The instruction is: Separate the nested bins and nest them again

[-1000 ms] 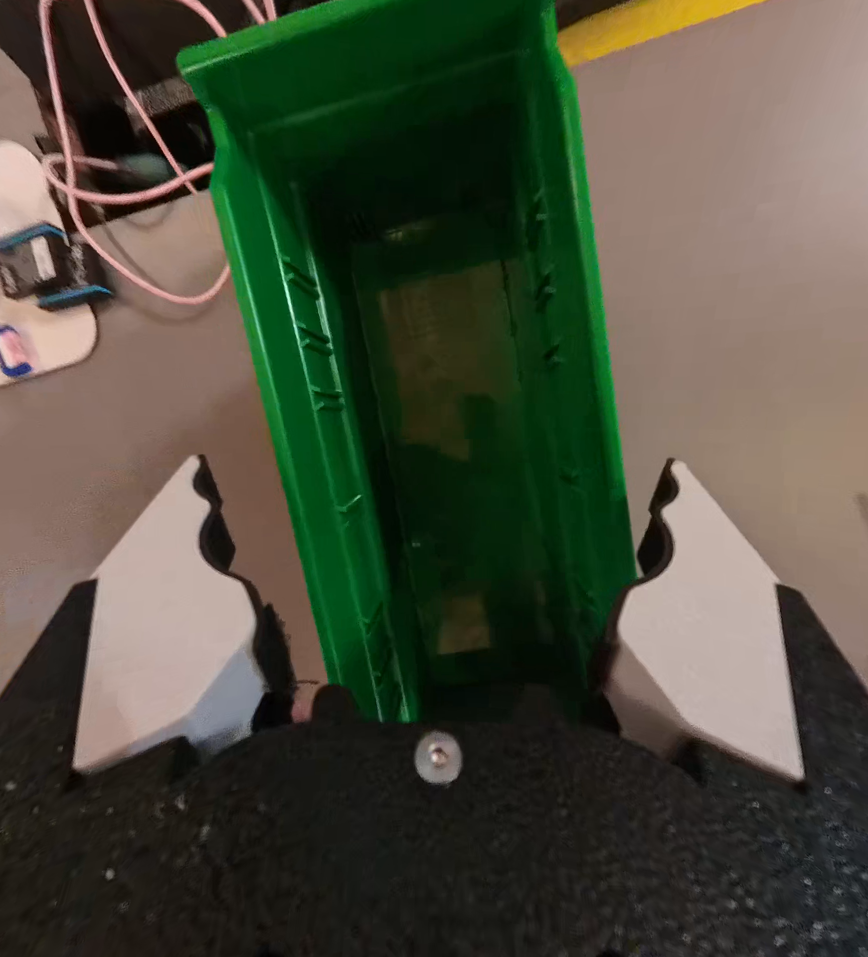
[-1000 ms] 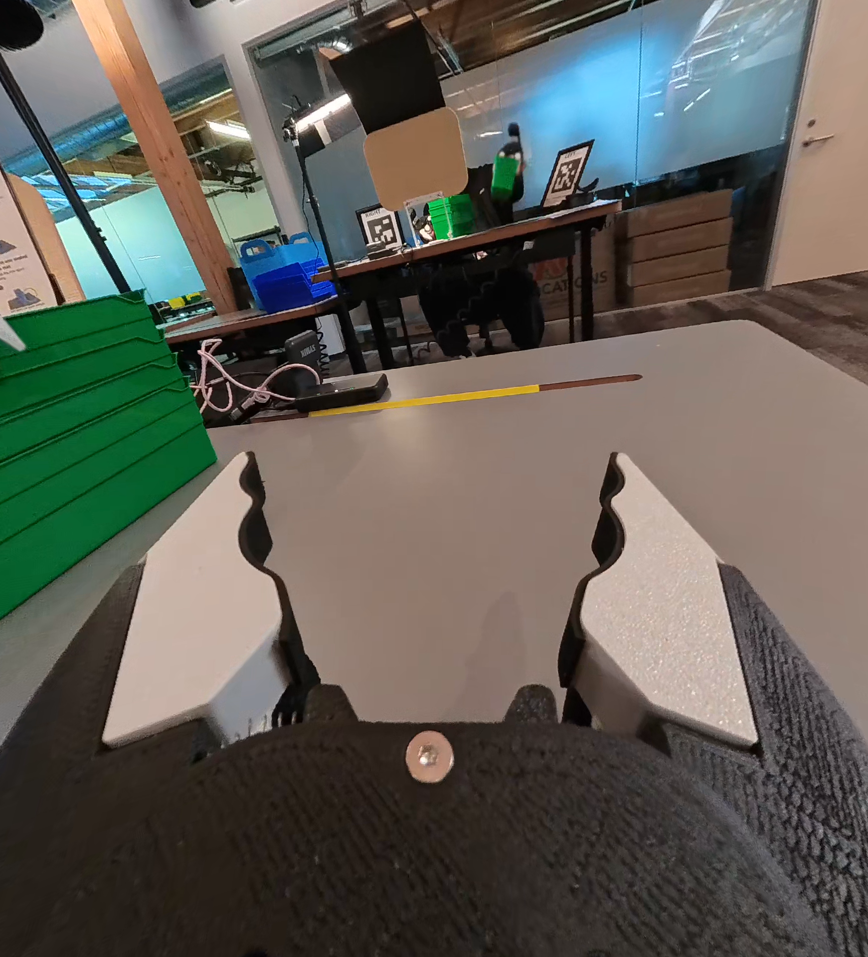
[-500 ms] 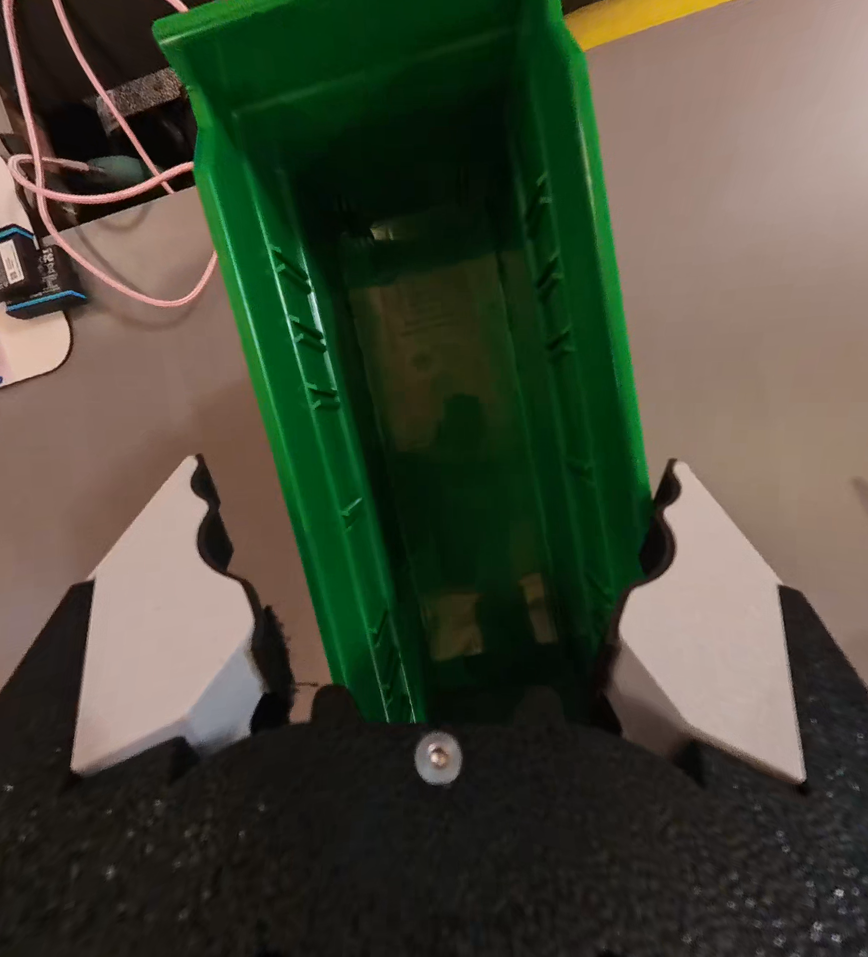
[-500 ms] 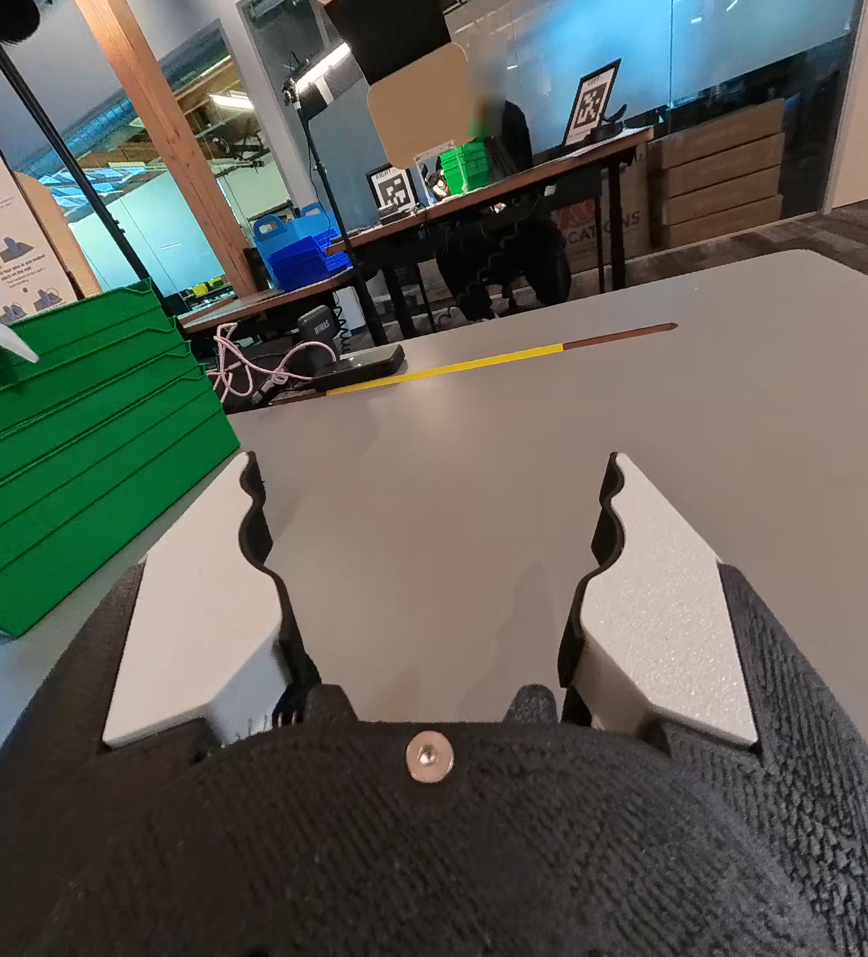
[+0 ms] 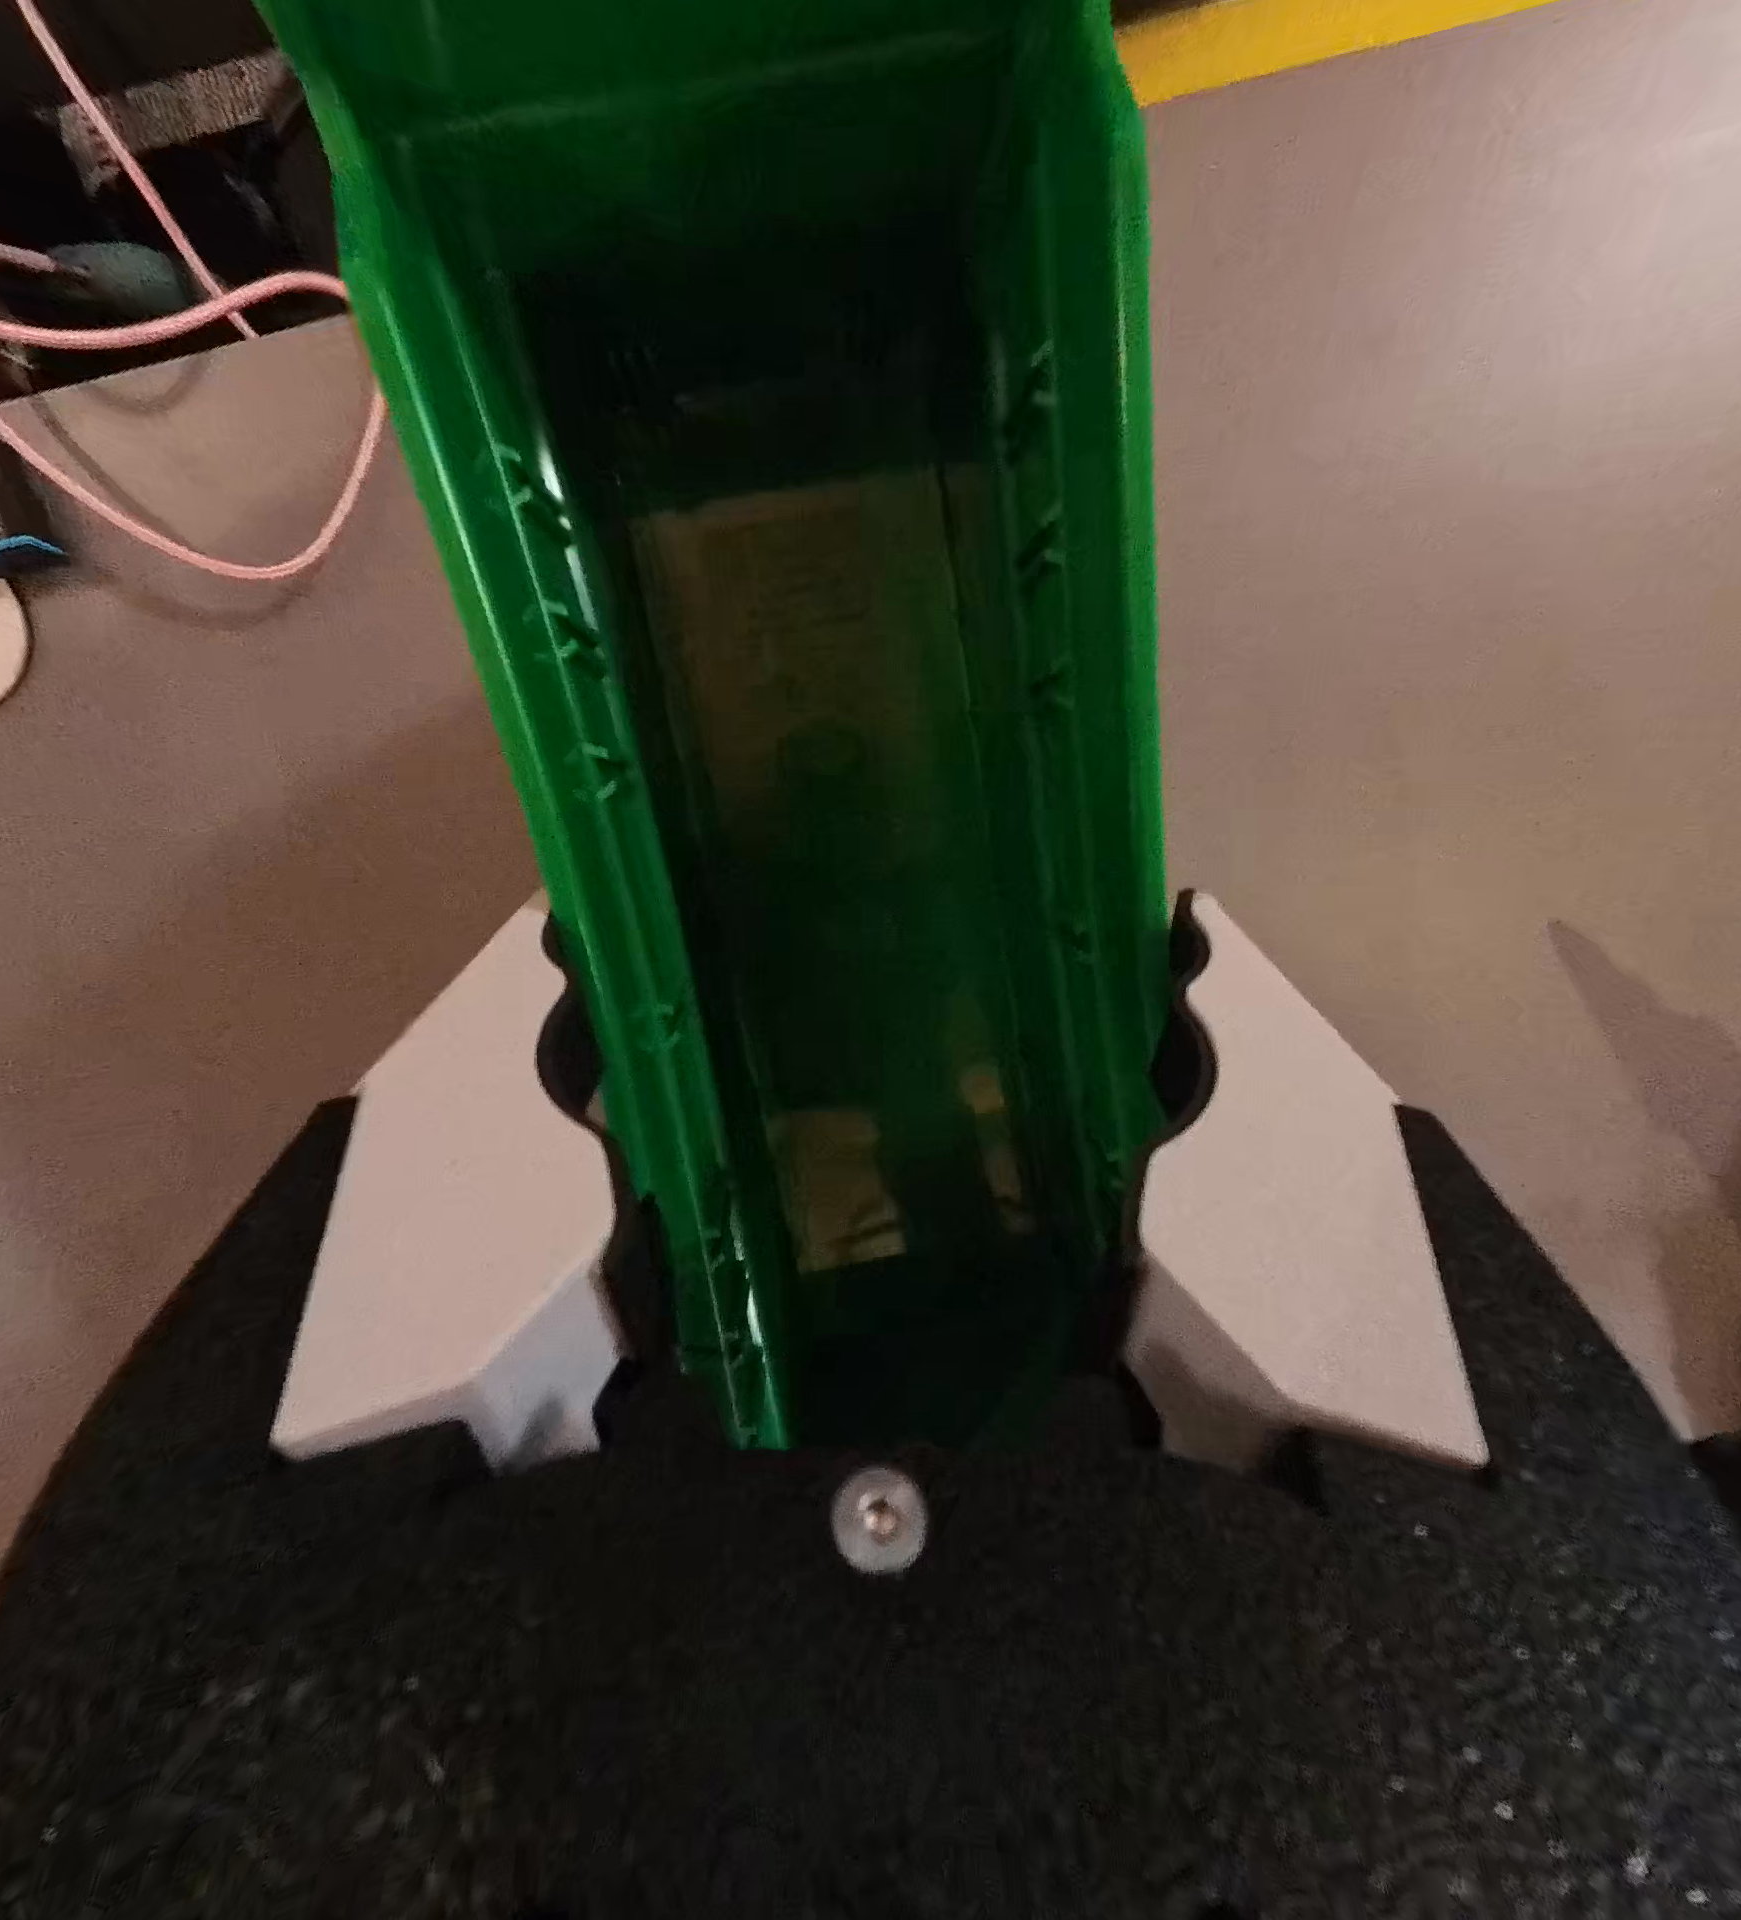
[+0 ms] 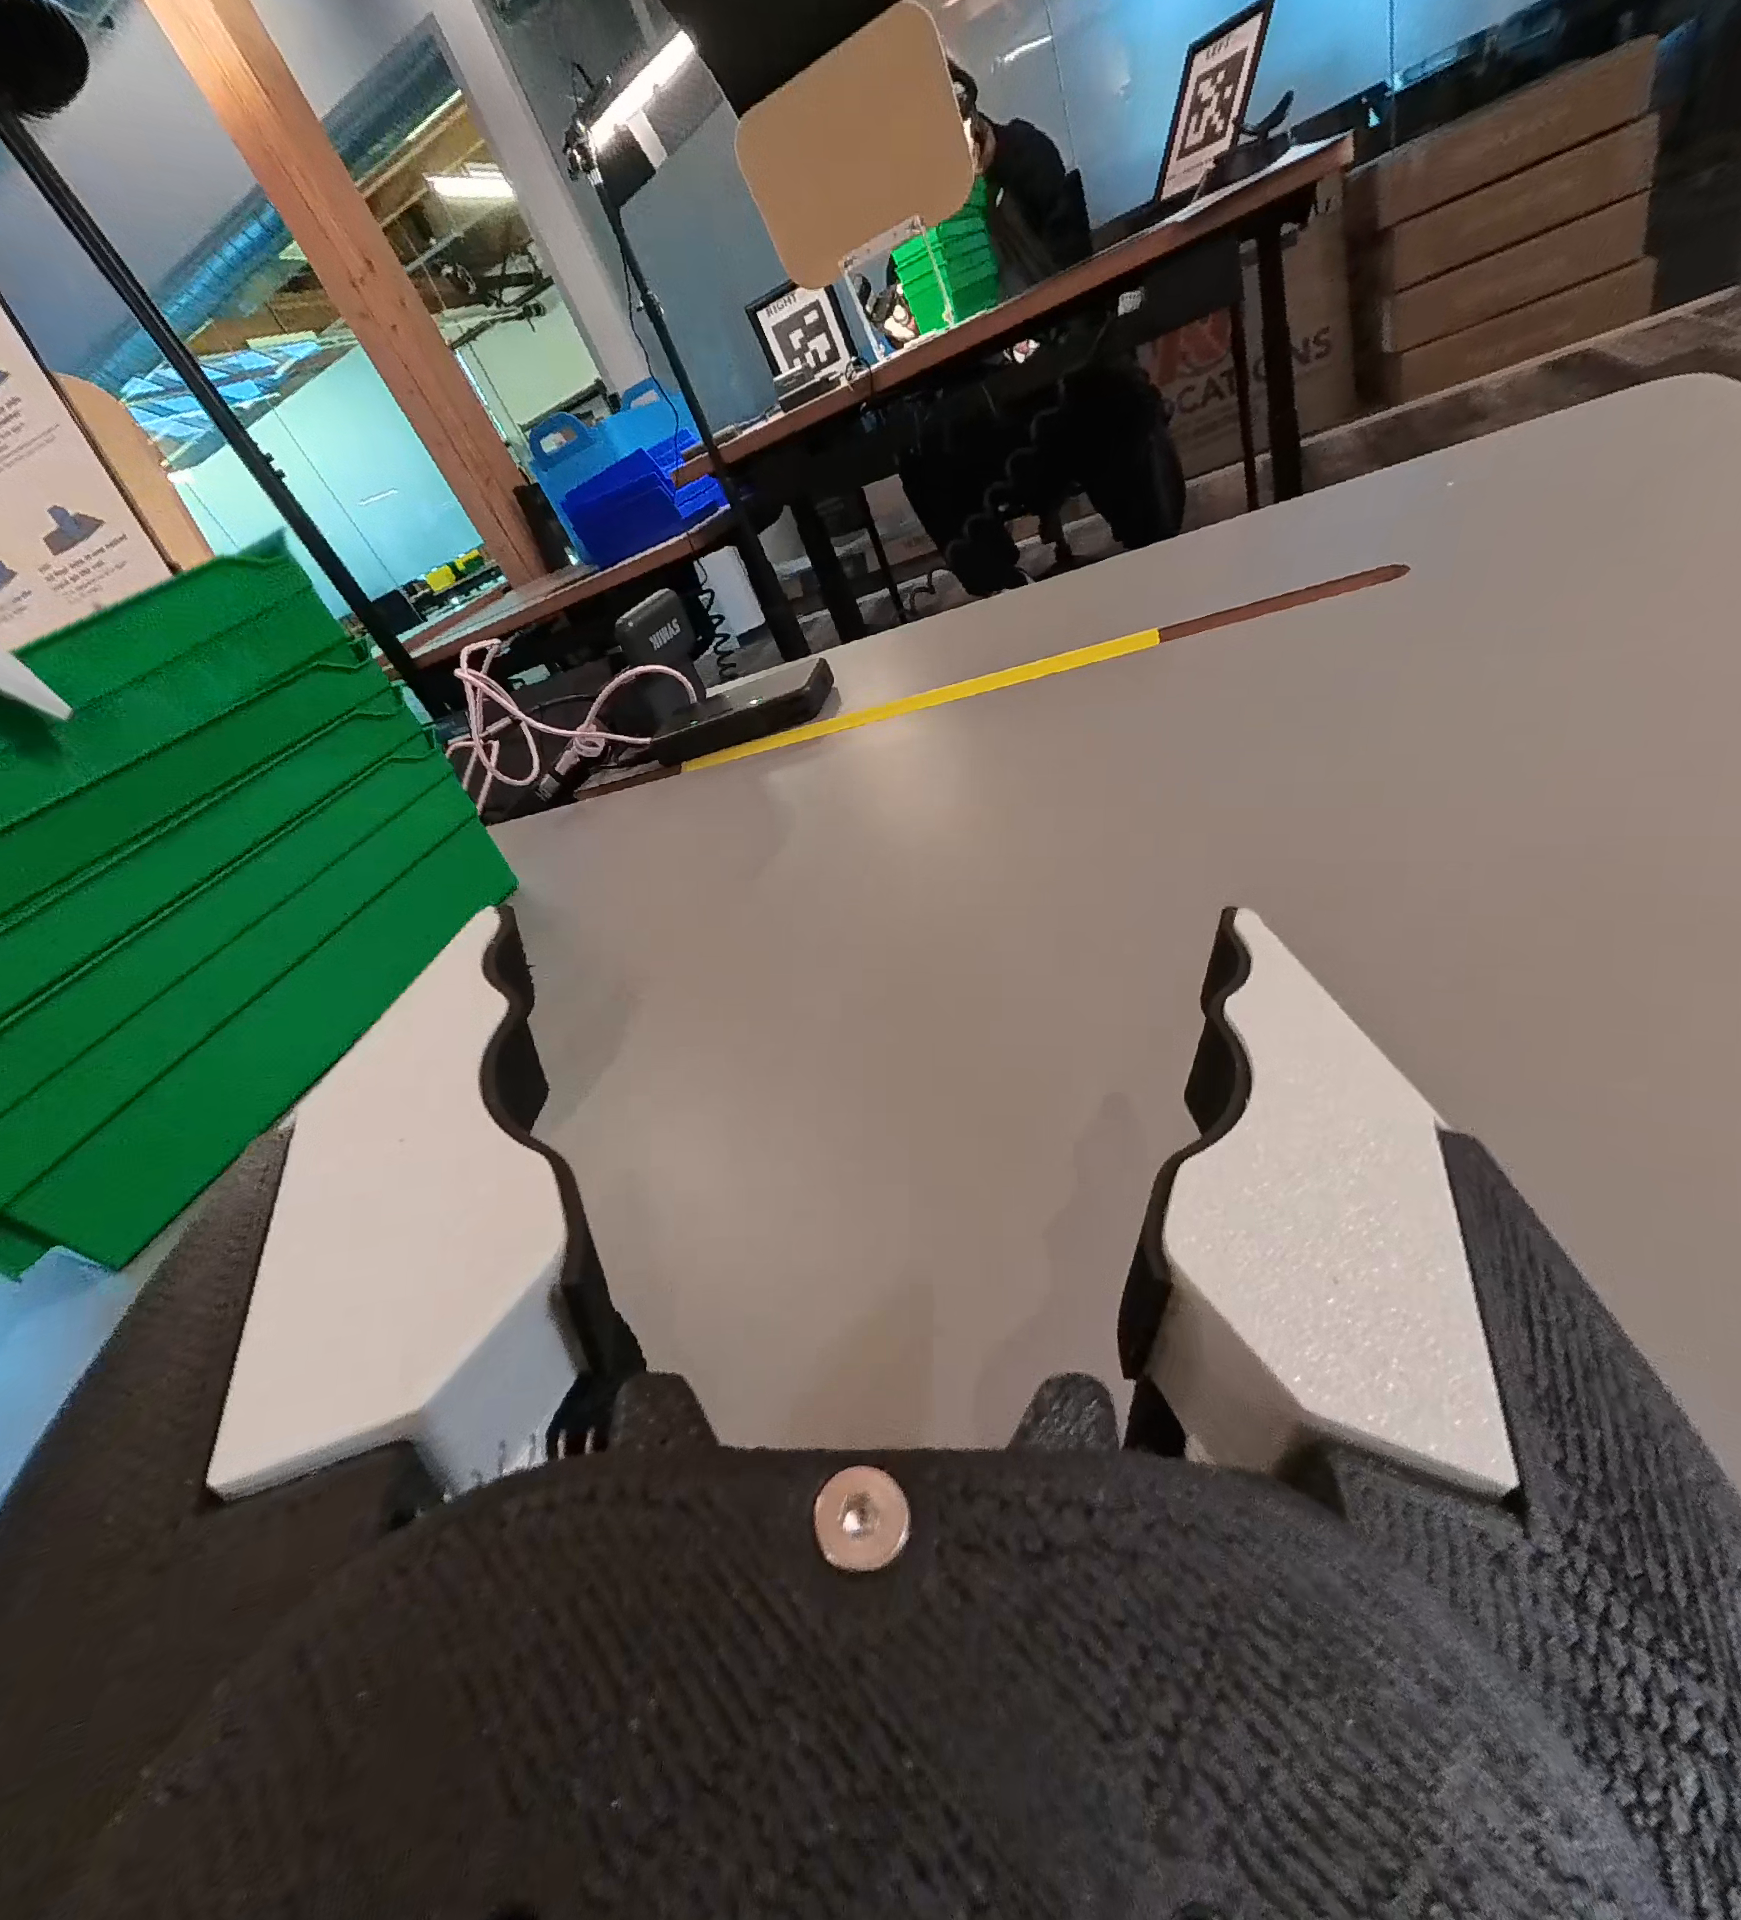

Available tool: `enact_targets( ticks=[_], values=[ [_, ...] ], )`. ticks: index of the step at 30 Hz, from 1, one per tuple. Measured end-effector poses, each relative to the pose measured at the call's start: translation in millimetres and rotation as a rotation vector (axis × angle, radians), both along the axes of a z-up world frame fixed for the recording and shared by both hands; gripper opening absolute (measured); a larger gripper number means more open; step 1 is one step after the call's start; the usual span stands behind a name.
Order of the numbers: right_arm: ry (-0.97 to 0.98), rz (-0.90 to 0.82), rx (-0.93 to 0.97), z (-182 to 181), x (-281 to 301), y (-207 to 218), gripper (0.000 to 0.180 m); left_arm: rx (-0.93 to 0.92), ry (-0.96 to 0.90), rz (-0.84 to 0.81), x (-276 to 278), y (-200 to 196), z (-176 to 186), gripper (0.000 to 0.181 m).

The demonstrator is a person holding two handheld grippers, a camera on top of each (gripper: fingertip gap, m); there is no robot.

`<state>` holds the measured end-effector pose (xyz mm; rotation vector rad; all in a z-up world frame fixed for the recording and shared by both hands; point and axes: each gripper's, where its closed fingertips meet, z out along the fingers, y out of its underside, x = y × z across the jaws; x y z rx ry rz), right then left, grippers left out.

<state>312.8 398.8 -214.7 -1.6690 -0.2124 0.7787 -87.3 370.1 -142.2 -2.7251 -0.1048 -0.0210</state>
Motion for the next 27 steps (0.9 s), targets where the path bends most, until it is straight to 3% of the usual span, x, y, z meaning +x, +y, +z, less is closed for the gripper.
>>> enact_targets(
  ticks=[10,17,20,23,27],
  values=[
    [0.079,-0.025,0.015,16.7,22.2,0.5,0.126,0.091,0.126,-0.005,9.5,4.5,95.2,0.107],
    [0.127,-0.181,0.104,56.1,93.5,-7.4,0.126,0.188,0.087,-0.19,115.1,37.4,148.7,0.106],
    [0.191,-0.216,0.077,63.9,111.2,-11.1,0.126,0.179,-0.021,-0.322,190.2,54.6,129.4,0.104],
    [0.237,-0.222,0.074,70.4,115.9,-13.9,0.126,0.098,-0.148,-0.423,264.0,65.0,77.9,0.105],
    [0.208,-0.246,0.076,70.7,121.5,-14.1,0.126,0.001,-0.208,-0.435,330.7,77.1,2.2,0.104]
  ],
)
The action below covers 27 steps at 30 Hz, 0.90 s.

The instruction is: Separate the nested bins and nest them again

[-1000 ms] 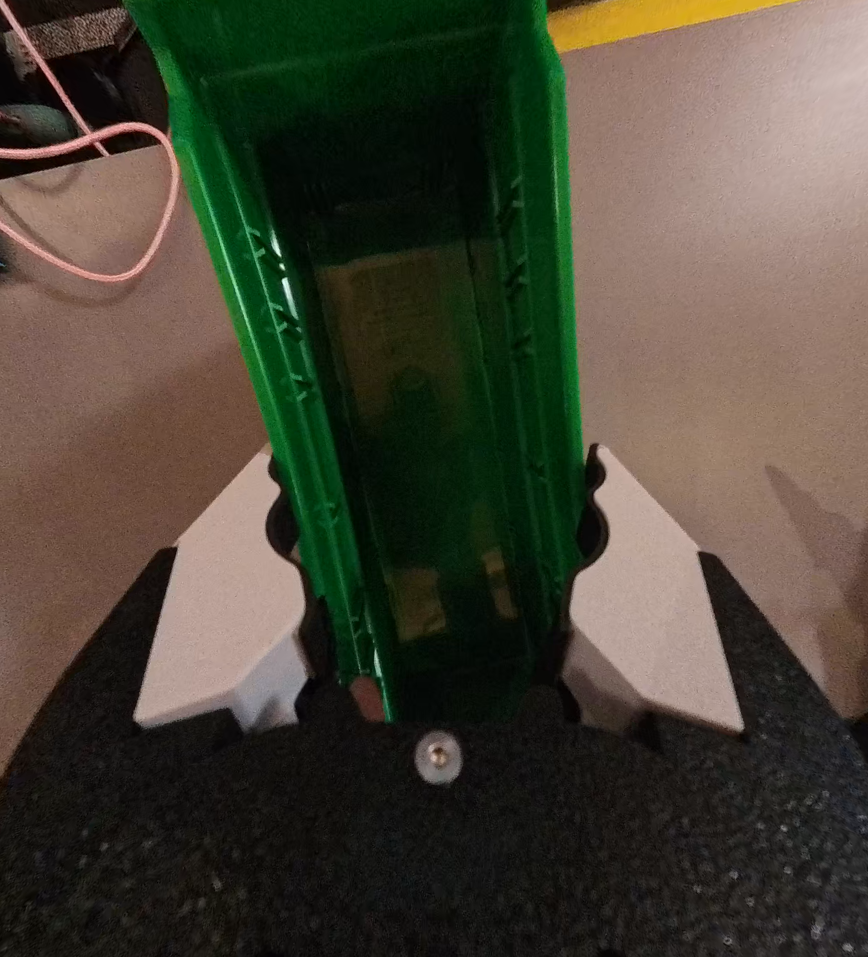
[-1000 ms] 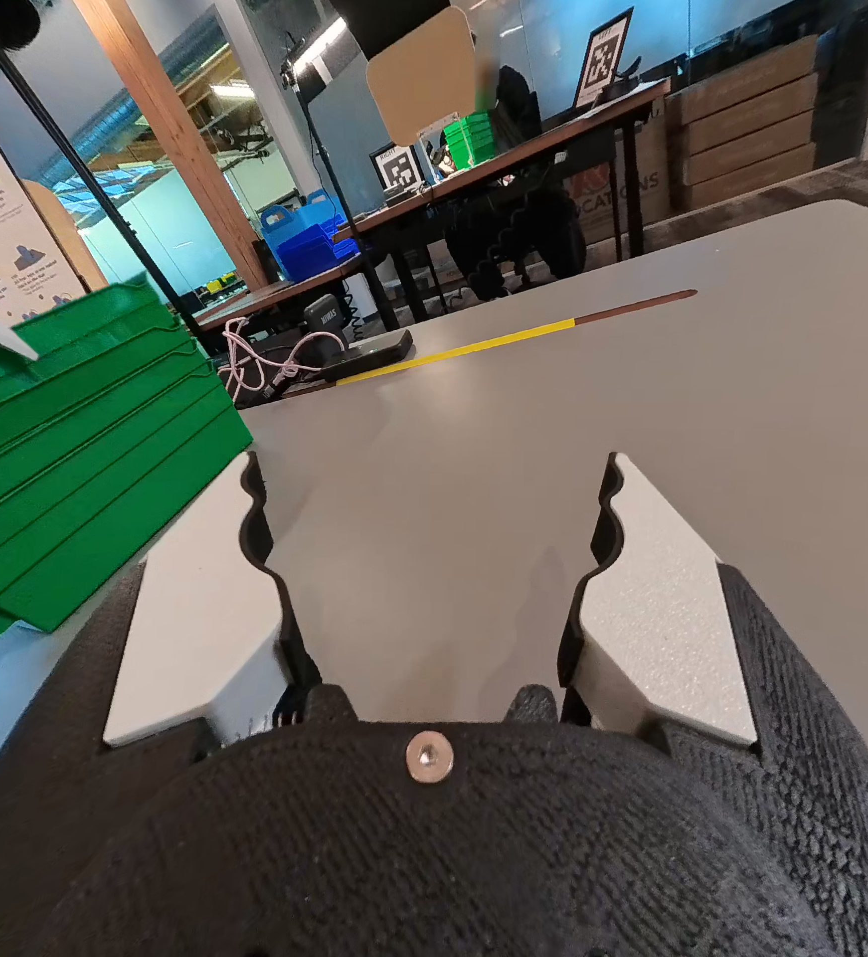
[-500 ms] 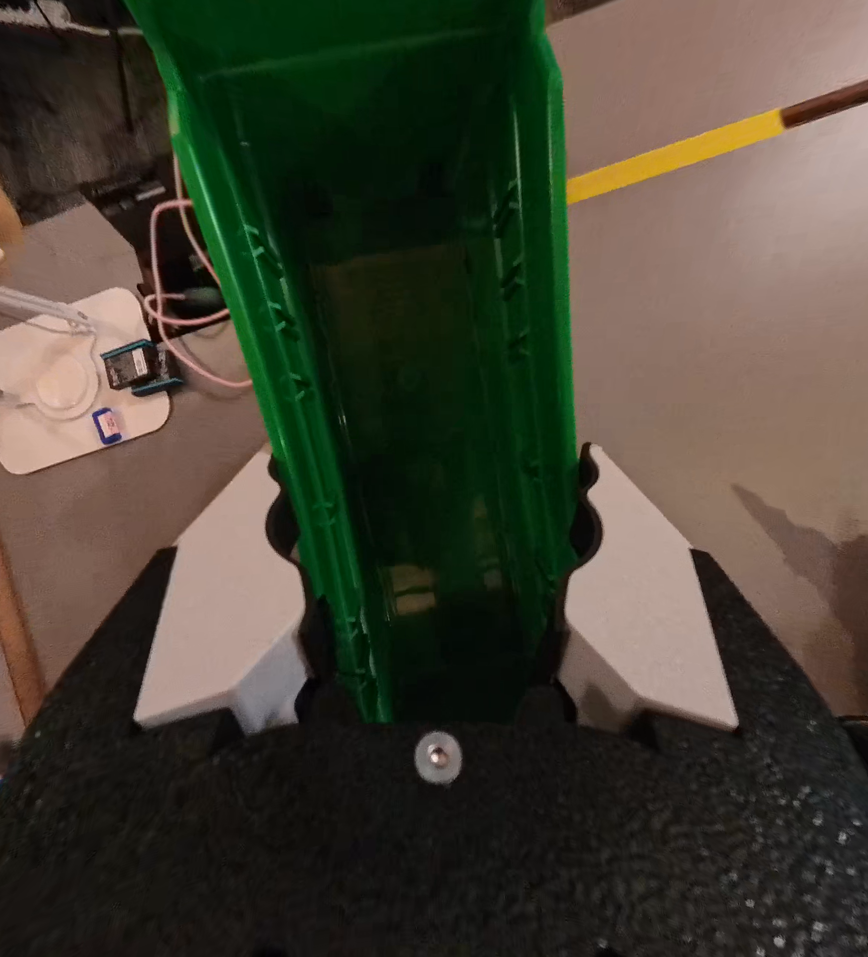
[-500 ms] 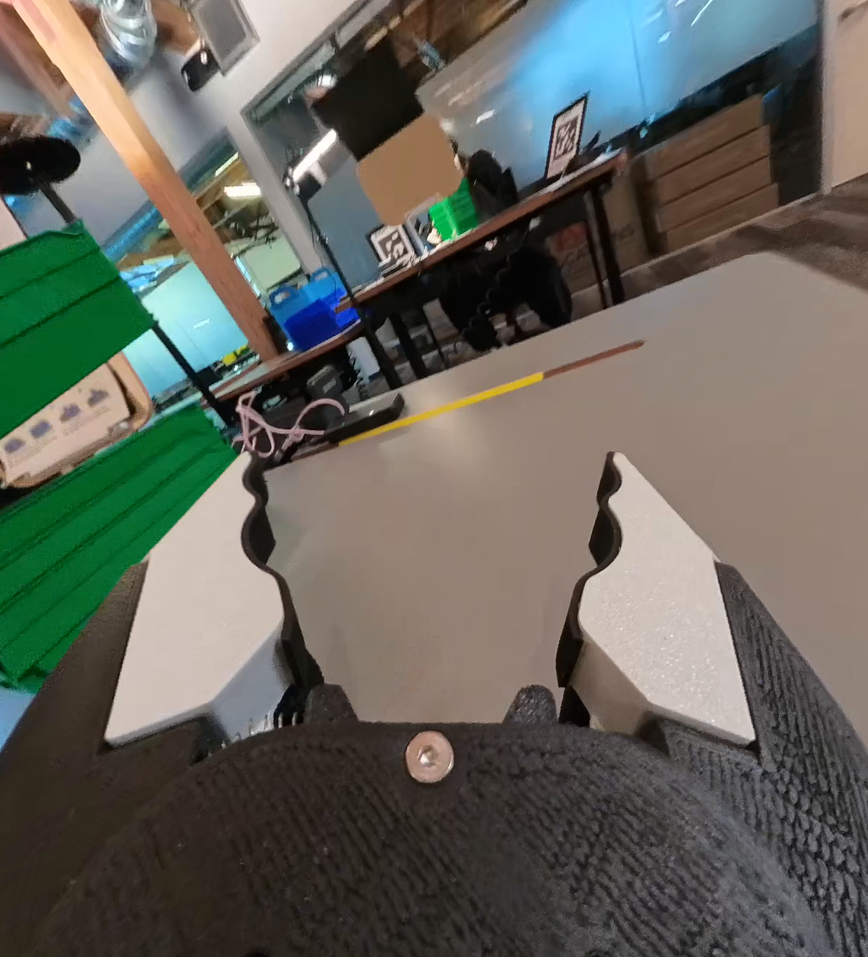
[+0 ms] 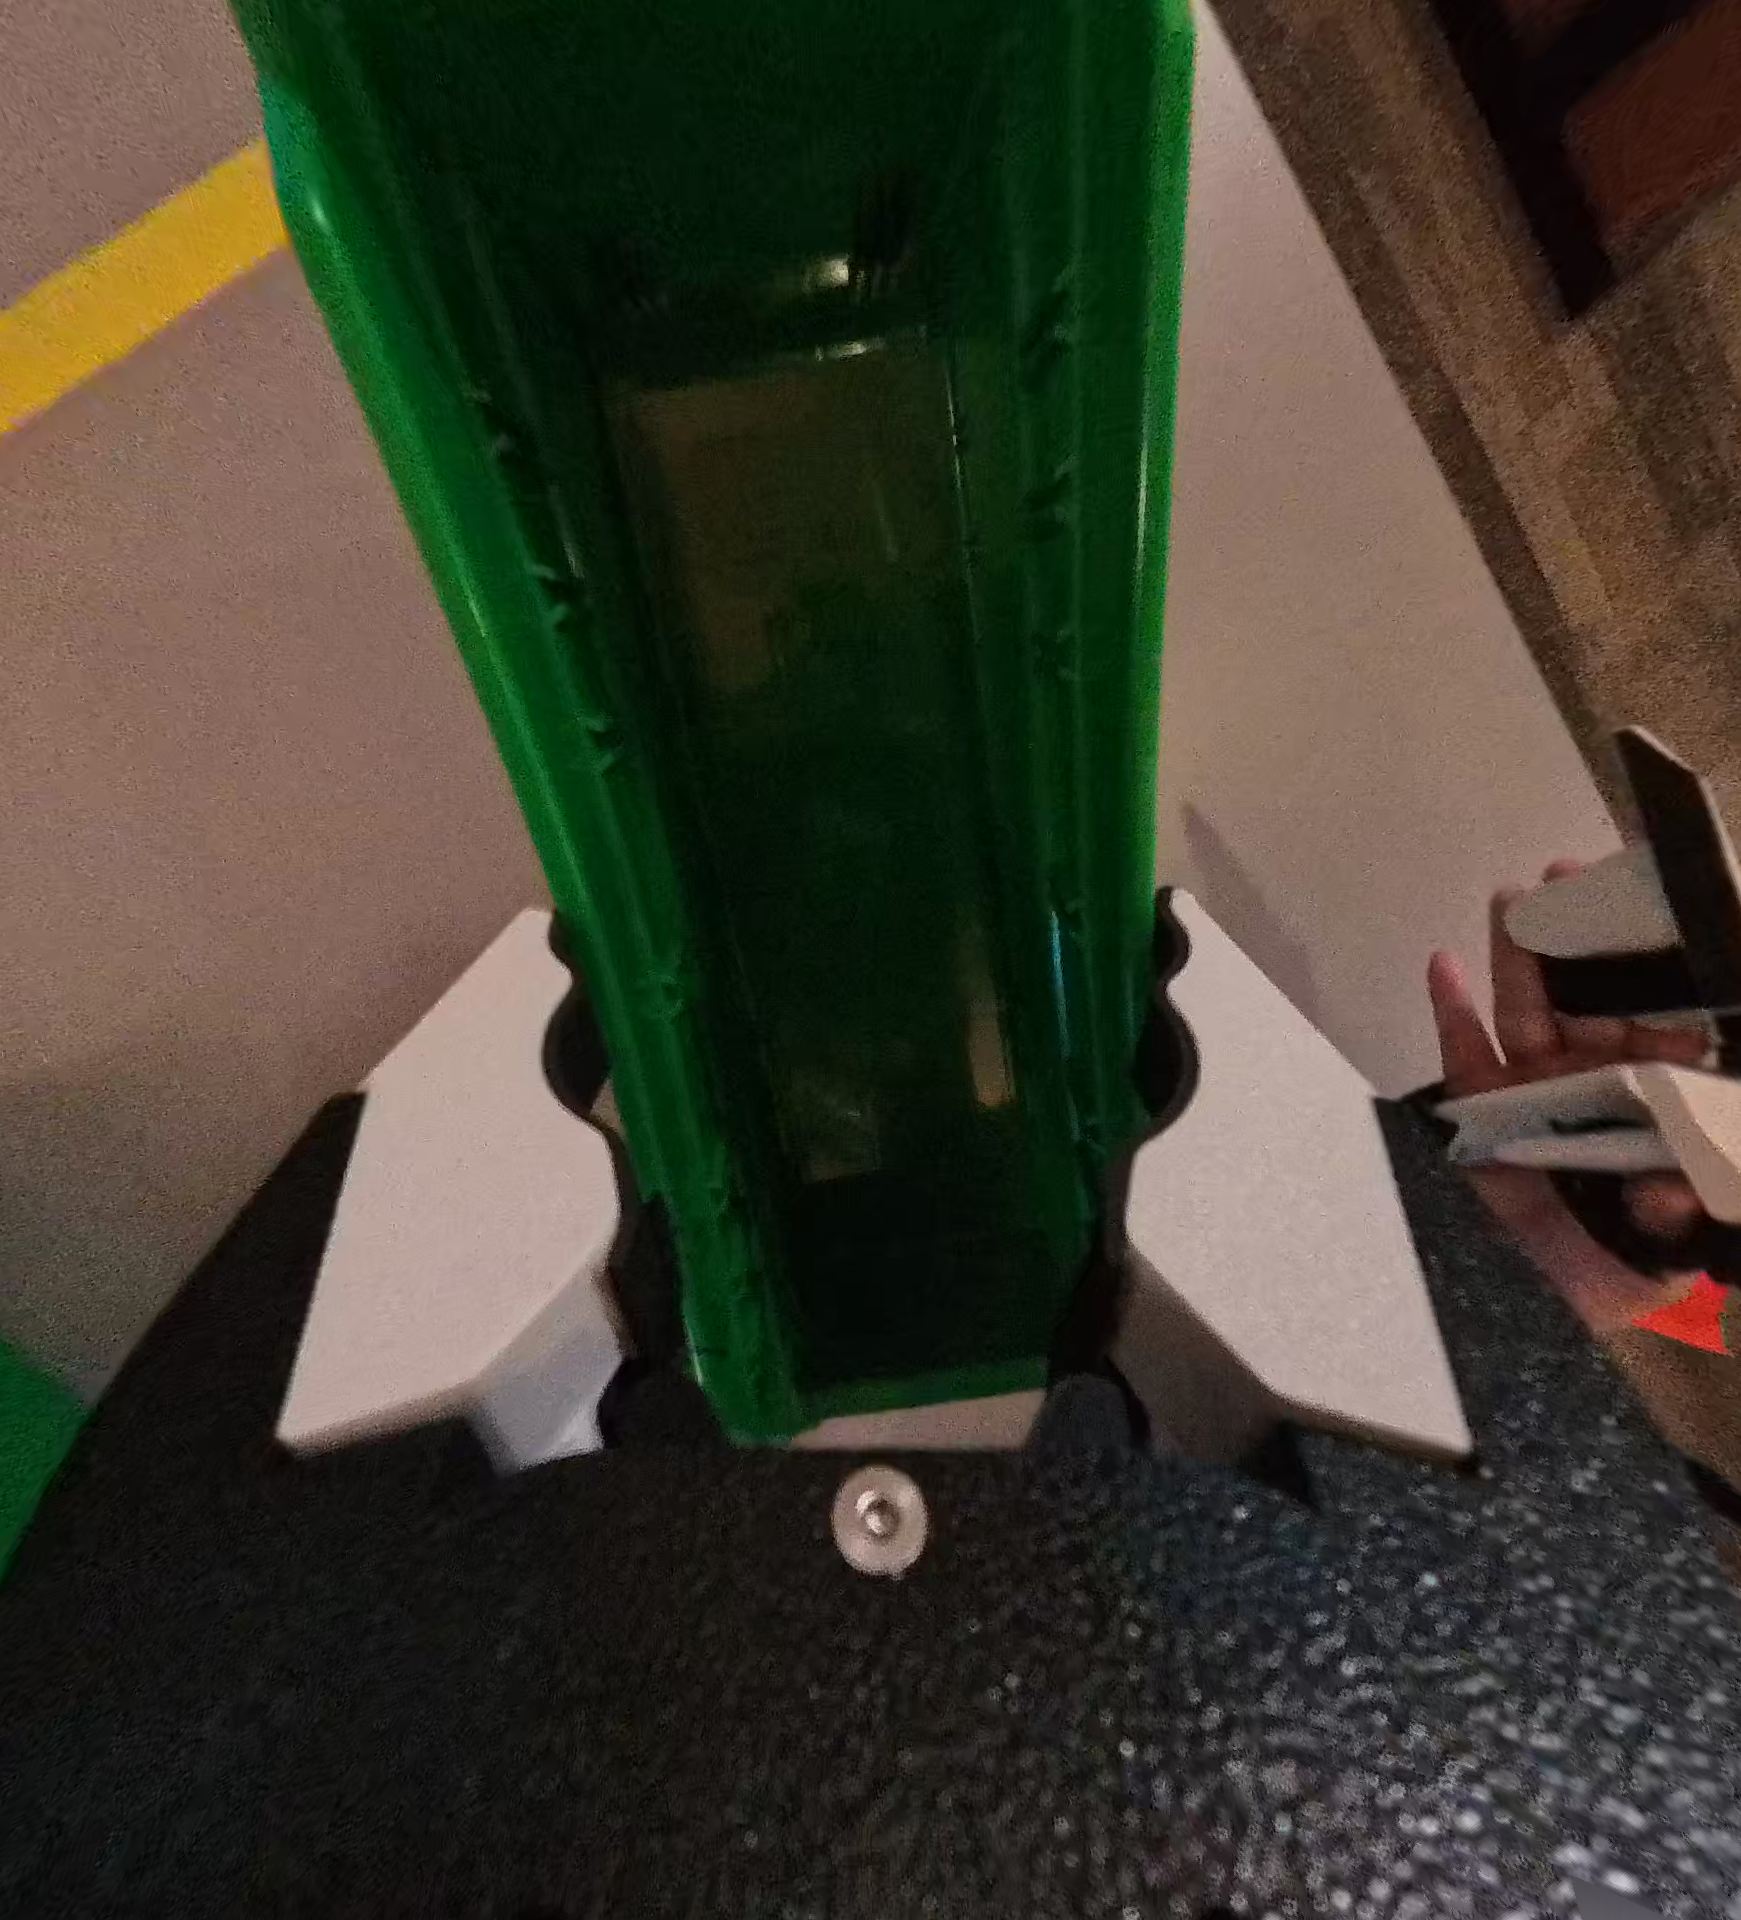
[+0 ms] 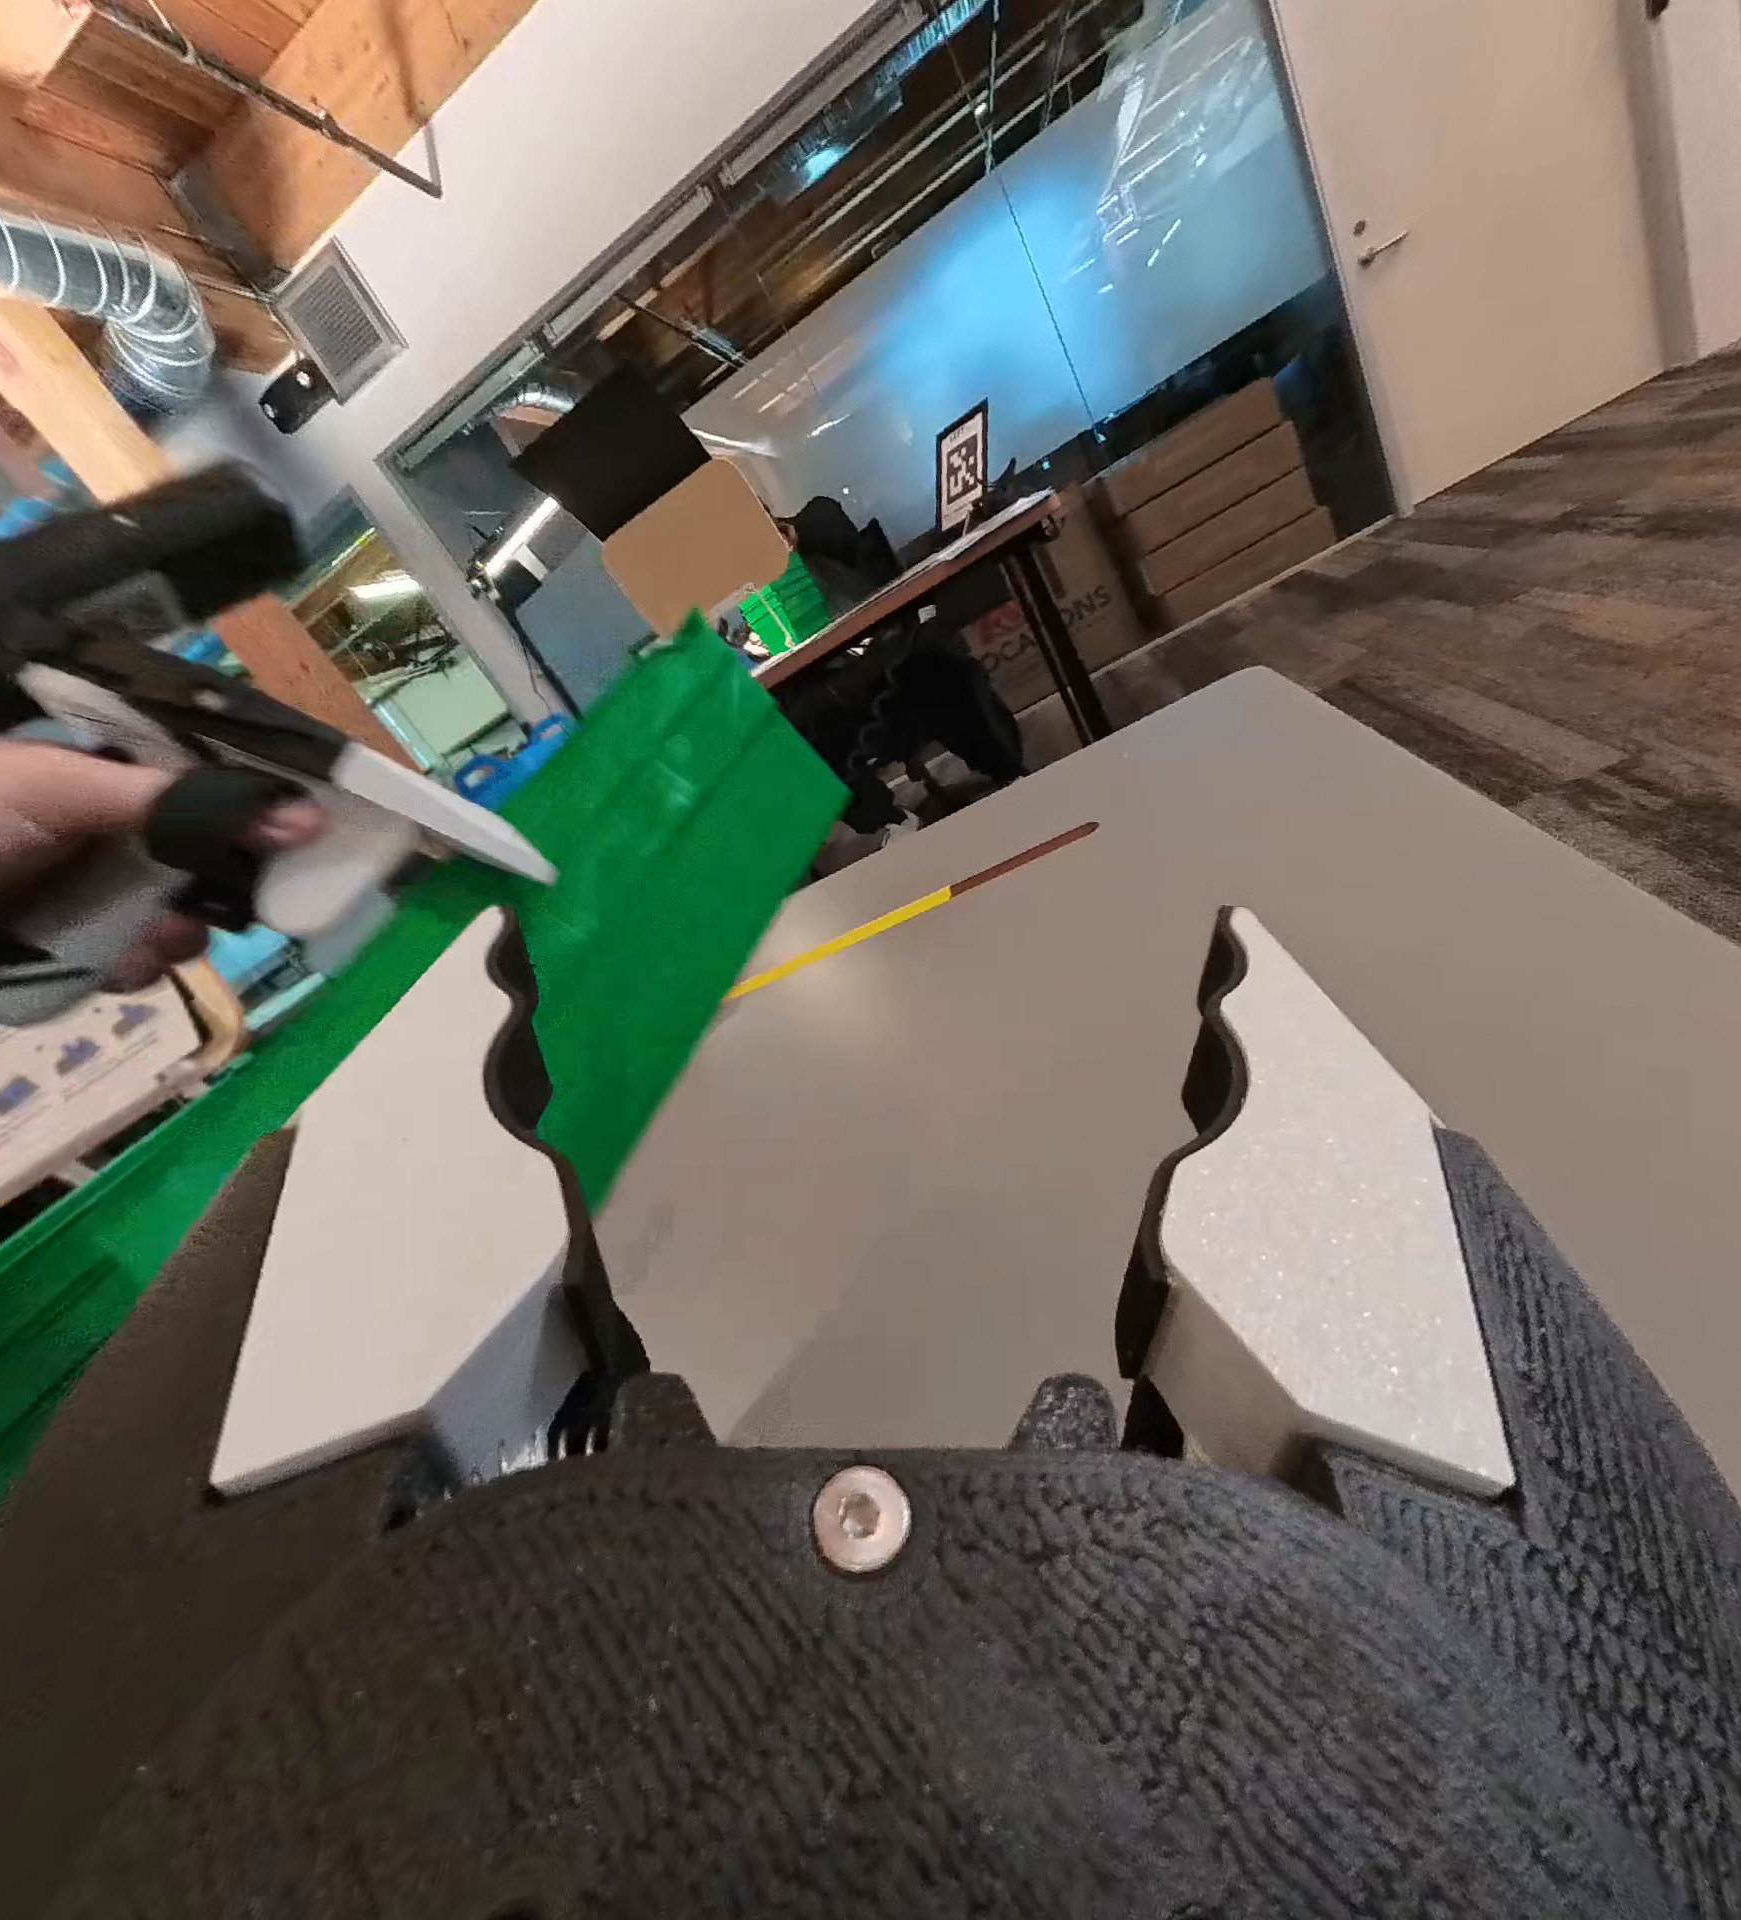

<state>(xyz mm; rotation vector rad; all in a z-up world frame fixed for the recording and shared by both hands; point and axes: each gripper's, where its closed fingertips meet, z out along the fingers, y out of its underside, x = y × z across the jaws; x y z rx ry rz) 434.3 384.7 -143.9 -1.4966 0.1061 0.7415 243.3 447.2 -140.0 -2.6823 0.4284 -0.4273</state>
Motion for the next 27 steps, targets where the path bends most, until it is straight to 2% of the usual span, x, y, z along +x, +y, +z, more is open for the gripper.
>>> enact_targets(
  ticks=[4,7,12,13,15,16,21,23,27],
  values=[
    [0.006,-0.003,-0.006,-0.4,3.8,0.1,0.126,-0.106,0.047,0.096,25.1,7.2,-63.3,0.106],
    [-0.002,-0.008,-0.01,-2.2,5.0,1.8,0.126,-0.168,0.015,0.19,35.6,10.6,-96.3,0.11],
    [-0.011,0.024,-0.031,-8.0,-2.9,4.8,0.126,-0.145,-0.006,0.305,41.5,14.6,-100.6,0.125],
    [-0.016,0.027,-0.037,-9.3,-4.1,4.9,0.126,-0.151,-0.046,0.307,46.5,14.2,-99.0,0.131],
    [-0.026,0.03,-0.042,-10.7,-4.8,4.5,0.126,-0.172,-0.206,0.282,62.7,12.2,-86.4,0.156],
    [-0.025,0.032,-0.041,-10.2,-4.3,3.8,0.126,-0.177,-0.245,0.252,65.4,10.2,-80.7,0.158],
    [0.037,0.03,-0.009,-1.6,3.0,0.5,0.126,-0.026,-0.222,0.018,36.3,0.3,-60.1,0.152],
    [0.048,0.037,-0.013,-2.5,2.3,1.1,0.126,0.037,-0.358,0.01,28.7,-5.6,-48.1,0.148],
    [0.044,0.053,-0.034,-7.9,-1.4,3.3,0.126,0.049,-0.647,0.014,26.1,-32.5,-49.1,0.124]
  ],
)
